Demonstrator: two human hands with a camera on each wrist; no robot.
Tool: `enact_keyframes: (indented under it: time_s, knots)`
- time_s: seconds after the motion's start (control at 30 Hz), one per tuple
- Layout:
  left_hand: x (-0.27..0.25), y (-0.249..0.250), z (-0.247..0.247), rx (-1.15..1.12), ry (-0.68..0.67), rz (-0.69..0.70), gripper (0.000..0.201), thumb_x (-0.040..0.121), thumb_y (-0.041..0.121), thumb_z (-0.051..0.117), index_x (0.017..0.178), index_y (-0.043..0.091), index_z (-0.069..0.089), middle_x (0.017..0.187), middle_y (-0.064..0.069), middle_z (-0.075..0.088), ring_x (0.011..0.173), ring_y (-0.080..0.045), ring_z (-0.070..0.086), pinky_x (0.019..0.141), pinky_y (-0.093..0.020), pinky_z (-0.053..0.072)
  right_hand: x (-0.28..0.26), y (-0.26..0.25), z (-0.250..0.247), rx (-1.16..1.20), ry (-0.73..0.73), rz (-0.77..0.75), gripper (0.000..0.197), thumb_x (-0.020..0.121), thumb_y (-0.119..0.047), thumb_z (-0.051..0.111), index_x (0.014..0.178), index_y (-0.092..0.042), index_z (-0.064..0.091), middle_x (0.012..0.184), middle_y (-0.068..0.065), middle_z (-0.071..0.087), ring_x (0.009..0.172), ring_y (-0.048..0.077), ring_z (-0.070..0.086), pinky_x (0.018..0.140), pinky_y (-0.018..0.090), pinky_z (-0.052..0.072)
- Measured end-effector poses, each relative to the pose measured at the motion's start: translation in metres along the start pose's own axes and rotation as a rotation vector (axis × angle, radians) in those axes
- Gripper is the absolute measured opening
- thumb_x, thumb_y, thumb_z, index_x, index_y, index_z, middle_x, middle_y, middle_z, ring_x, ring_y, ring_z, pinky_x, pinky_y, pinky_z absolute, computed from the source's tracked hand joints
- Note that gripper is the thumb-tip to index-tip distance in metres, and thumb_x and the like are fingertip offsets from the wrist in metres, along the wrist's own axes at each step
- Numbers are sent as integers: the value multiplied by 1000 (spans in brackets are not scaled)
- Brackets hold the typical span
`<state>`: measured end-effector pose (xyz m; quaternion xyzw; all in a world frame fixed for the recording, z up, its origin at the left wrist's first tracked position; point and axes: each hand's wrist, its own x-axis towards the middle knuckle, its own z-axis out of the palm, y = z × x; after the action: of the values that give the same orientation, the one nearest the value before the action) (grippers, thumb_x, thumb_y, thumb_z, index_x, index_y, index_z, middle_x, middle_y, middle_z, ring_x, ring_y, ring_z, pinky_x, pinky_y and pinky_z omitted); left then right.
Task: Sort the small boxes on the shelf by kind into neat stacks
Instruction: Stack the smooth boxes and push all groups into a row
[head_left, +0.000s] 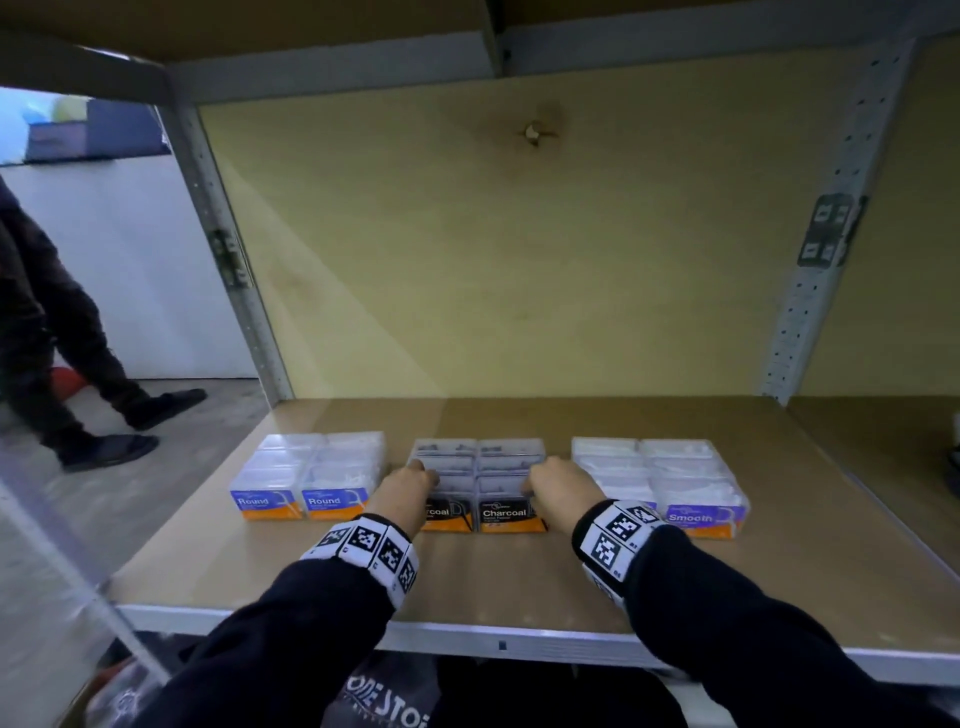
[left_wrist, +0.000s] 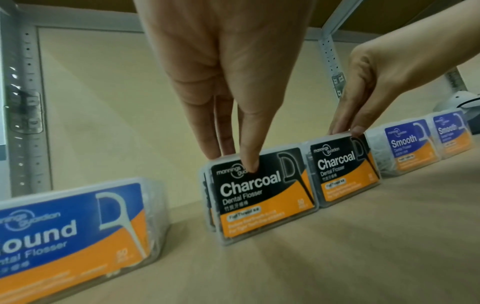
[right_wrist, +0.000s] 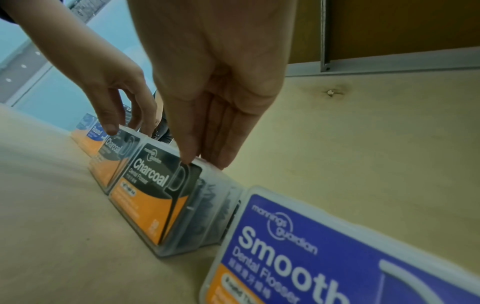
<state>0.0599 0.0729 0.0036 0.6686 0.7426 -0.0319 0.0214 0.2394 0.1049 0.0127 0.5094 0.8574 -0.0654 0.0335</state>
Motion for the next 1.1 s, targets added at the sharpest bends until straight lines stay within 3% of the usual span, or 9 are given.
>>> enact_keyframes:
  time_s: [0.13, 0.53, 0.67, 0.77, 0.83, 0.97, 1.1]
  knots:
    - [0, -2, 1, 10, 2, 14, 41, 94, 4, 44, 134, 11, 48, 138, -12, 47, 125, -29, 50, 107, -33, 40, 1, 0, 1, 5, 13, 1, 31, 91, 1, 43, 112, -3, 65, 115, 18, 65, 108, 33, 61, 92, 37, 49]
    - [0, -6, -3, -10, 18, 67, 40, 92, 11, 50, 132, 9, 50, 137, -11, 48, 125, -28, 50, 105, -33, 41, 0, -2, 0, 29, 26, -8, 31, 93, -5, 46, 117, -7, 66, 118, 16, 65, 109, 31, 61, 91, 34, 49]
    - [6, -8, -5, -54, 4, 93, 56, 85, 16, 62, 137, 10, 41, 142, -9, 38, 130, -26, 44, 109, -35, 39, 10, -11, -2, 33, 27, -30, 48, 87, -10, 59, 133, -5, 47, 140, 14, 47, 125, 29, 50, 99, 34, 45]
    - [14, -7, -5, -6, -41, 120, 83, 81, 19, 69, 147, 8, 21, 153, -11, 21, 140, -27, 30, 113, -36, 34, 23, -17, 0, -21, -53, 3, 84, 83, -12, 67, 148, -1, 15, 157, 17, 14, 145, 30, 19, 116, 35, 25]
    - [20, -6, -4, 41, -85, 112, 98, 80, 22, 71, 150, 6, 5, 159, -11, 6, 147, -26, 14, 118, -38, 27, 31, -18, 3, -89, -99, 40, 96, 82, -9, 67, 150, 0, 0, 159, 20, 0, 148, 32, 6, 120, 36, 15]
    - [28, -7, 0, 114, -150, 112, 115, 76, 28, 75, 150, 4, -11, 160, -12, -9, 150, -26, 1, 123, -38, 14, 45, -20, 8, -167, -137, 58, 99, 83, -9, 66, 149, 3, -8, 158, 23, -6, 148, 34, 0, 123, 40, 8]
    - [34, -8, 4, 122, -190, 132, 116, 76, 28, 75, 150, 2, -11, 160, -13, -9, 150, -26, -1, 121, -38, 15, 52, -19, 12, -135, -196, 93, 100, 86, -16, 65, 148, 4, -10, 158, 22, -11, 148, 33, -4, 122, 39, 5]
